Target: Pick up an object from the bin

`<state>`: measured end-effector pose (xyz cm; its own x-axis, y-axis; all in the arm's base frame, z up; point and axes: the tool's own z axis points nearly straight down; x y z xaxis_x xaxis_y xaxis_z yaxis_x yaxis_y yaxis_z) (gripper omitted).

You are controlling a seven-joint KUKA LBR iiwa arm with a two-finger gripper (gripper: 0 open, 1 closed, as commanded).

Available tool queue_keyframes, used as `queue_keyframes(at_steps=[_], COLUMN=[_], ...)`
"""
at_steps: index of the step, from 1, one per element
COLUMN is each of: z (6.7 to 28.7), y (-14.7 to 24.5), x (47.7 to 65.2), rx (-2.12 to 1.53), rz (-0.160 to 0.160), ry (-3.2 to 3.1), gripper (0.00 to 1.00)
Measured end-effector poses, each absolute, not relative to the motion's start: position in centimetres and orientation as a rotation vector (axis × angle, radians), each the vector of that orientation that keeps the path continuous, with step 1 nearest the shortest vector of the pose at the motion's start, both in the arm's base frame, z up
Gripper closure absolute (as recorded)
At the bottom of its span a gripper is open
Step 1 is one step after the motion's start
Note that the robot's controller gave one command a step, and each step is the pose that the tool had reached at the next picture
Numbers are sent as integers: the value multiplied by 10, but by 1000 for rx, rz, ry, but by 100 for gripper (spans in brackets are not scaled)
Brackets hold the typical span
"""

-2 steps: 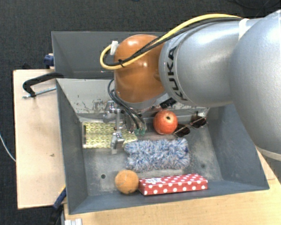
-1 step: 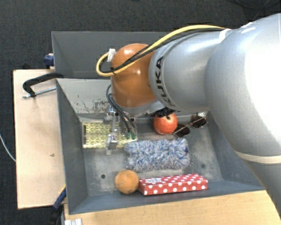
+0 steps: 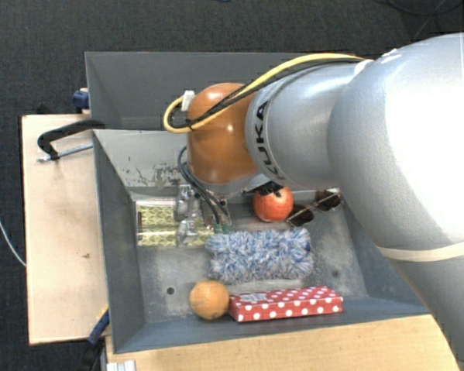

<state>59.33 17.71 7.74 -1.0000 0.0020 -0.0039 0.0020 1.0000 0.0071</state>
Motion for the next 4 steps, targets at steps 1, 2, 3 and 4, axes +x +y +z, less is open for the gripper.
queue_keyframes(at_steps=[1, 2, 3, 4], z=[77, 115, 128, 98], y=[177, 175, 175, 197], x=[593, 589, 591, 555], rx=[3, 5, 3, -219], rz=[11, 5, 4, -6], ry=[3138, 3141, 3137, 3129], gripper=[100, 100, 100, 100])
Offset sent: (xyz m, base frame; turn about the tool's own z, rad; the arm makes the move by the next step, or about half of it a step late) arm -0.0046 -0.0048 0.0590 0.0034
